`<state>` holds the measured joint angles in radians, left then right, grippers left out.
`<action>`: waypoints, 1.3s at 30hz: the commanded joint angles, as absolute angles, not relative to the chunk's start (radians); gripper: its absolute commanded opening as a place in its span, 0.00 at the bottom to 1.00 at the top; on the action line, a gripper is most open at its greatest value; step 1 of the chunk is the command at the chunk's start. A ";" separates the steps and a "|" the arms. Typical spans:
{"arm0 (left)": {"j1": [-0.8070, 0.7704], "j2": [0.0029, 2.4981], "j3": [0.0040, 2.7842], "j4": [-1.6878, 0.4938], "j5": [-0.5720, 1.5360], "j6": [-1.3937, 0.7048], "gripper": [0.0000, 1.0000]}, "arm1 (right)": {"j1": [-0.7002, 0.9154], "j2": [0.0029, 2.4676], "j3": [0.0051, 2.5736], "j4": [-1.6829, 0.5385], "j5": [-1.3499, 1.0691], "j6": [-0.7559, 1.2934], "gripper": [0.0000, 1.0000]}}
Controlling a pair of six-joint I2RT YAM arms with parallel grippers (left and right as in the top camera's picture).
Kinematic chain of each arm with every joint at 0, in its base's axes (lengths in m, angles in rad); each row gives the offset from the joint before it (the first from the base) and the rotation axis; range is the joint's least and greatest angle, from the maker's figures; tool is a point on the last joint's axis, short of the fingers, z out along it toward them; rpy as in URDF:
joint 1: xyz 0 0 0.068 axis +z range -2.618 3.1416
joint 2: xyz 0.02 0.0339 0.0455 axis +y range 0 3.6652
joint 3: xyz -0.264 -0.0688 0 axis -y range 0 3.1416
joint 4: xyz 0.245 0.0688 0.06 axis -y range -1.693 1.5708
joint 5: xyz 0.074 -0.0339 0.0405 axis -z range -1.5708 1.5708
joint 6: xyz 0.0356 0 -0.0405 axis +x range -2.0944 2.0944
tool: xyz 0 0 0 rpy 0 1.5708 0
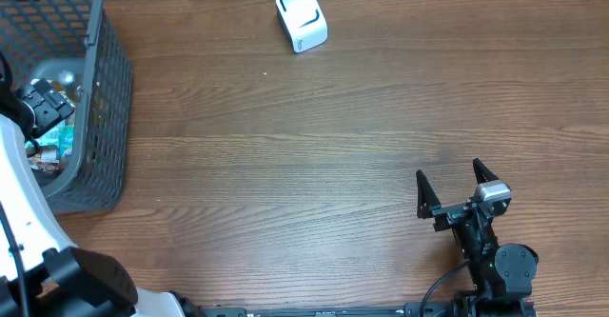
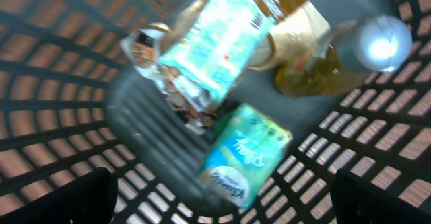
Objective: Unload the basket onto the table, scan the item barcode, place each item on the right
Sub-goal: 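Lower the left gripper into the basket and grasp the green-capped jar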
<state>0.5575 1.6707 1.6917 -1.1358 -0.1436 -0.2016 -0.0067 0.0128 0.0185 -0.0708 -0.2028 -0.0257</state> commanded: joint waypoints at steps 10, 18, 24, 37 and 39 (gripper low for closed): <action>0.569 1.816 1.682 -1.141 0.030 -0.100 0.92 | -0.010 0.003 0.008 -0.065 -0.203 -0.028 1.00; 0.570 1.898 1.681 -1.155 0.039 -0.081 0.95 | -0.010 0.003 0.008 -0.065 -0.204 -0.028 1.00; 0.570 1.914 1.671 -1.152 0.042 -0.081 1.00 | -0.010 0.003 0.008 -0.065 -0.204 -0.028 1.00; 0.569 1.992 1.658 -1.151 0.042 -0.081 1.00 | -0.010 0.003 0.008 -0.065 -0.204 -0.028 1.00; 0.569 2.008 1.658 -1.151 0.042 -0.081 1.00 | -0.010 0.003 0.008 -0.065 -0.204 -0.028 1.00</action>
